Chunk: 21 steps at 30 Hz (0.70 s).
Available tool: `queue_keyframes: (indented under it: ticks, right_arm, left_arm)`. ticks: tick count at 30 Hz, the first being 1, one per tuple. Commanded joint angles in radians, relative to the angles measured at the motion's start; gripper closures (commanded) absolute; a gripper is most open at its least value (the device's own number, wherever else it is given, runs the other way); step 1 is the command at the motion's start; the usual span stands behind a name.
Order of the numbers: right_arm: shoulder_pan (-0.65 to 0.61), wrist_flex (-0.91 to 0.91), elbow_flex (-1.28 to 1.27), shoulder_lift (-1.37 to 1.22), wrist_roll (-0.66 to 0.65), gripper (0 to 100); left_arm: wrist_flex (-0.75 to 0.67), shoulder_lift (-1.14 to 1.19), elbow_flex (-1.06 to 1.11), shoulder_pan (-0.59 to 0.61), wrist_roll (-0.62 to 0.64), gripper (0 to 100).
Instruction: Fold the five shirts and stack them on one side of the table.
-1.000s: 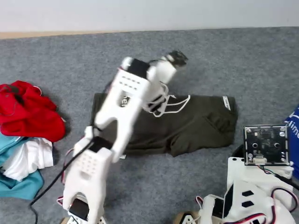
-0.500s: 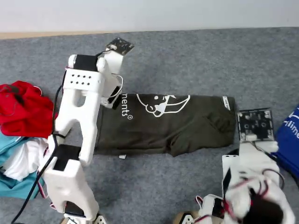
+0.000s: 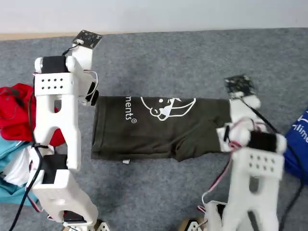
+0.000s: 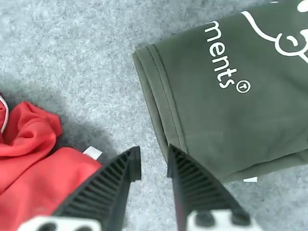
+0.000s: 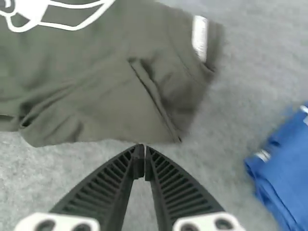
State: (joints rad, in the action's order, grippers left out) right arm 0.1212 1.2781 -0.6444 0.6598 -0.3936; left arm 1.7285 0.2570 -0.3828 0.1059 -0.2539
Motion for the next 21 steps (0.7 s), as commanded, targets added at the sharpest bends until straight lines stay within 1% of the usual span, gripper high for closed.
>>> queue_keyframes:
  ticks: [1, 3, 5, 11, 17, 21]
  right_arm:
    - [-0.059, -0.076, 0.006, -0.122, -0.003, 90.2]
    - [-0.079, -0.104, 0.008, -0.174, -0.003, 85.0]
    - [-0.096, -0.124, 0.031, -0.223, -0.006, 82.9]
    - [-0.113, -0.194, 0.135, -0.381, -0.009, 82.9]
    - [-0.108, -0.189, 0.288, -0.578, -0.006, 82.9]
    - [-0.108, -0.189, 0.377, -0.679, -0.005, 82.9]
  left_arm:
    - [0.025, -0.055, -0.002, 0.006, 0.012, 90]
    - [0.026, -0.055, -0.002, 0.009, 0.012, 90]
    - [0.026, -0.055, -0.002, 0.008, 0.012, 90]
    - [0.026, -0.049, -0.001, -0.011, 0.012, 90]
    - [0.026, -0.048, -0.001, -0.009, 0.012, 90]
    - [0.025, -0.049, 0.038, -0.015, 0.012, 90]
